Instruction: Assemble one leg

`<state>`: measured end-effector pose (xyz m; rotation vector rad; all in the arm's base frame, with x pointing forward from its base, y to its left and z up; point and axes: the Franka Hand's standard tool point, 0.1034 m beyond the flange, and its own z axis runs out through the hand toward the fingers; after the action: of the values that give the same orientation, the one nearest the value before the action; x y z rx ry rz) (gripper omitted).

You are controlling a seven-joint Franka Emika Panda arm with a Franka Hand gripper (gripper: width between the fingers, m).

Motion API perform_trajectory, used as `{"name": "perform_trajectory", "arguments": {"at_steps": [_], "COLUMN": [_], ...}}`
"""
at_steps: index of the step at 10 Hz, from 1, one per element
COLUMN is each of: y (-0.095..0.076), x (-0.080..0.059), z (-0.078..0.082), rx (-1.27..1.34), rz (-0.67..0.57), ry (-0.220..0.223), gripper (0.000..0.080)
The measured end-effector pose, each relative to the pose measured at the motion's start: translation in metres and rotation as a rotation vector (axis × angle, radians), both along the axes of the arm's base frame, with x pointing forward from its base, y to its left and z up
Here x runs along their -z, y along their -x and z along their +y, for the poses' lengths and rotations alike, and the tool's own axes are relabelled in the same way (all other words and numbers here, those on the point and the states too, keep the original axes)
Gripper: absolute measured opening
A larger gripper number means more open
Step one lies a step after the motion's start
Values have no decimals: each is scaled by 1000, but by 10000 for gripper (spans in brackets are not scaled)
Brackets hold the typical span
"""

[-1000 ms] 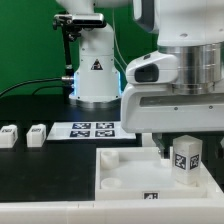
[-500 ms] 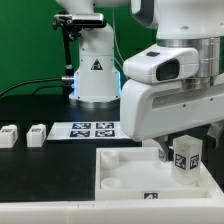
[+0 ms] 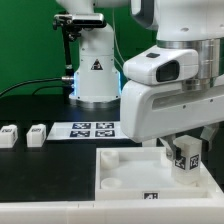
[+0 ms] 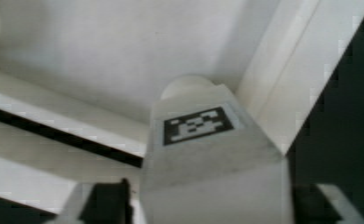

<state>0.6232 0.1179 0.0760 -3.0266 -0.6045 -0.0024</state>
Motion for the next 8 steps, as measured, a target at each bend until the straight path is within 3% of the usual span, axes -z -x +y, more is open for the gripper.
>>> {"name": "perform_trajectory", "arguments": {"at_steps": [1, 4, 8], "y": [0, 0, 0], "x": [0, 0, 1], "z": [0, 0, -2], "rx": [0, 42, 571], "rz": [0, 3, 29], "ry": [0, -1, 9], "gripper": [291, 291, 291]}}
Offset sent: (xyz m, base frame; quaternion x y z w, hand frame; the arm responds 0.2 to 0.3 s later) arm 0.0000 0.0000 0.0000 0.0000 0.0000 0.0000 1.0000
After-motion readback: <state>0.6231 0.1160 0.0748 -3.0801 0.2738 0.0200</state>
